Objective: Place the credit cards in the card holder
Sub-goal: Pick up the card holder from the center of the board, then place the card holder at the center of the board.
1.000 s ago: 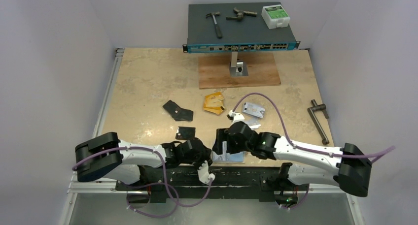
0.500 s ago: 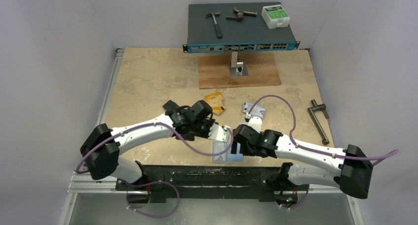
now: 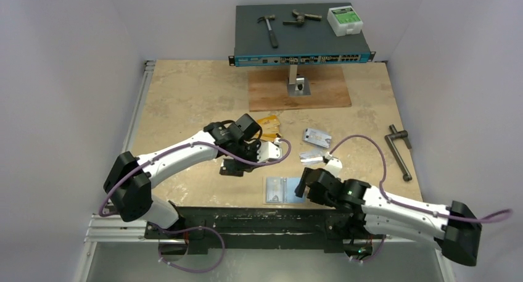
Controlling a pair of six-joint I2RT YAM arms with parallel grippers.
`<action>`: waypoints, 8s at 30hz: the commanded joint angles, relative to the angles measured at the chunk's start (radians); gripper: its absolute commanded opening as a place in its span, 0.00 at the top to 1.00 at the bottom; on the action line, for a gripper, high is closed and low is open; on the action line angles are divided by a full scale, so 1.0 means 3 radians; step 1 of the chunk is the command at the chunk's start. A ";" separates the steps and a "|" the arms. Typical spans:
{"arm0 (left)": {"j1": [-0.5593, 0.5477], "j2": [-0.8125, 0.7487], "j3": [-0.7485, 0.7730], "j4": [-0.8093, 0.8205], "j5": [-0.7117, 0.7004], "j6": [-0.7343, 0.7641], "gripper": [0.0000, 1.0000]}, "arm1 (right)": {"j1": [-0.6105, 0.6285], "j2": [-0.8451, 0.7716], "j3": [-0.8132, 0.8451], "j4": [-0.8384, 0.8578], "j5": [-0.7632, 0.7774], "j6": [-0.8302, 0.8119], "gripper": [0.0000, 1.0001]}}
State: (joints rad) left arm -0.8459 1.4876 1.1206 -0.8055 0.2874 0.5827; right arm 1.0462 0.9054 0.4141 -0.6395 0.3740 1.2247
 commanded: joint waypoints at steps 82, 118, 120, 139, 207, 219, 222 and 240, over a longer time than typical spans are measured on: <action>-0.0323 0.0417 -0.0488 0.1279 0.0011 0.0150 0.85 | -0.0010 -0.1181 -0.0889 0.1503 -0.0059 0.0425 0.59; -0.0253 0.0366 -0.0456 0.1309 -0.0247 0.0257 0.88 | -0.0010 -0.0892 -0.0784 0.0851 0.0342 0.0609 0.38; -0.0253 0.0412 -0.0398 0.1264 -0.0215 0.0214 0.88 | -0.0006 -0.0729 -0.0629 0.0728 0.0427 0.0566 0.39; 0.0146 0.0249 -0.0274 0.1035 0.0456 -0.0427 0.88 | 0.0161 0.0341 -0.0197 0.0945 0.0589 0.0478 1.00; 0.1148 0.0178 -0.1505 0.6987 0.2448 -0.6605 0.83 | 0.0266 -0.0032 0.2041 0.0859 0.0559 -0.1232 1.00; 0.1181 0.0163 -0.1555 0.6671 0.2562 -0.6123 0.84 | 0.0264 0.0208 0.1369 0.1351 0.0027 -0.0758 1.00; 0.1179 0.0246 -0.1577 0.6622 0.2600 -0.6021 0.85 | 0.0264 0.0255 0.1221 0.1468 -0.0025 -0.0694 1.00; 0.1444 -0.0234 -0.1316 0.4845 0.2444 -0.4801 0.89 | 0.0263 0.0973 0.1098 0.0846 -0.0319 -0.0866 1.00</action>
State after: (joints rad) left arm -0.4152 1.4292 0.6765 0.7868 1.0428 -0.9848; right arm 1.1248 1.2007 0.7010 -0.2996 0.2947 0.9855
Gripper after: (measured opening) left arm 0.115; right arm 0.015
